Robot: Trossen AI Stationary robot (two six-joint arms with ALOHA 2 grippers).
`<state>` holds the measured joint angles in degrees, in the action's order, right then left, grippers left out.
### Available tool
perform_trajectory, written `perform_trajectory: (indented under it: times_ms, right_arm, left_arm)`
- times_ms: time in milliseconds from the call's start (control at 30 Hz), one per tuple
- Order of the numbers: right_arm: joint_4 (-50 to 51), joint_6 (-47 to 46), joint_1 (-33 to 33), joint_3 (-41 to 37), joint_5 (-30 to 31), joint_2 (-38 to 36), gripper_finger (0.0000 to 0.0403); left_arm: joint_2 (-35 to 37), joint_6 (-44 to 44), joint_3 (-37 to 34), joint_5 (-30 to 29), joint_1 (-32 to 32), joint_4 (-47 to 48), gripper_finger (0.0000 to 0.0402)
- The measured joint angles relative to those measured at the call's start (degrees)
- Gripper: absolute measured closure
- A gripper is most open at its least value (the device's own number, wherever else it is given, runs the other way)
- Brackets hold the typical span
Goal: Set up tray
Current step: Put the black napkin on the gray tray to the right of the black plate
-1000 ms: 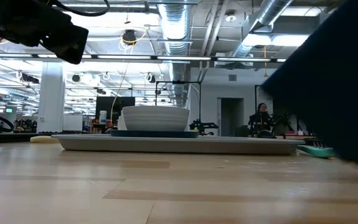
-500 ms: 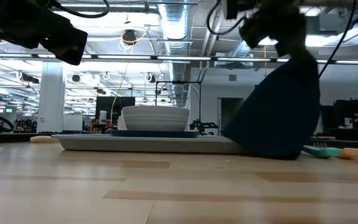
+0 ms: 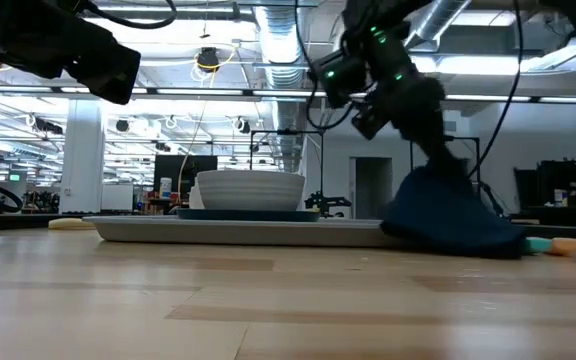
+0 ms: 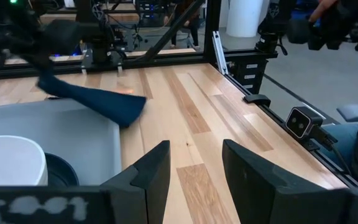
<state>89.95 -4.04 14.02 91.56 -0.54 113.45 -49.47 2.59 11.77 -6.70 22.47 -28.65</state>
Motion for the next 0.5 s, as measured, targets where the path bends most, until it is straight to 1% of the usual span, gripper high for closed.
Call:
perform_trajectory:
  times_ms: [100,233,367,500]
  right_arm:
    - [-0.04,0.82,0.22,3.13,3.39,2.54,0.0397]
    - [-0.03,1.70,0.60,6.87,4.18,5.45,0.0400]
    - [0.07,1.57,0.87,9.69,6.92,7.78,0.0396]
    - [-0.46,2.33,1.04,11.32,7.05,10.27,0.0396]
  left_arm:
    - [0.00,0.00,0.00,0.00,-0.01,0.12,0.0267]
    - [0.00,0.00,0.00,0.02,0.01,0.56,0.0267]
    - [0.00,0.00,0.00,0.01,0.01,0.99,0.0267]
    - [0.00,0.00,0.00,0.00,-0.01,1.04,0.0267]
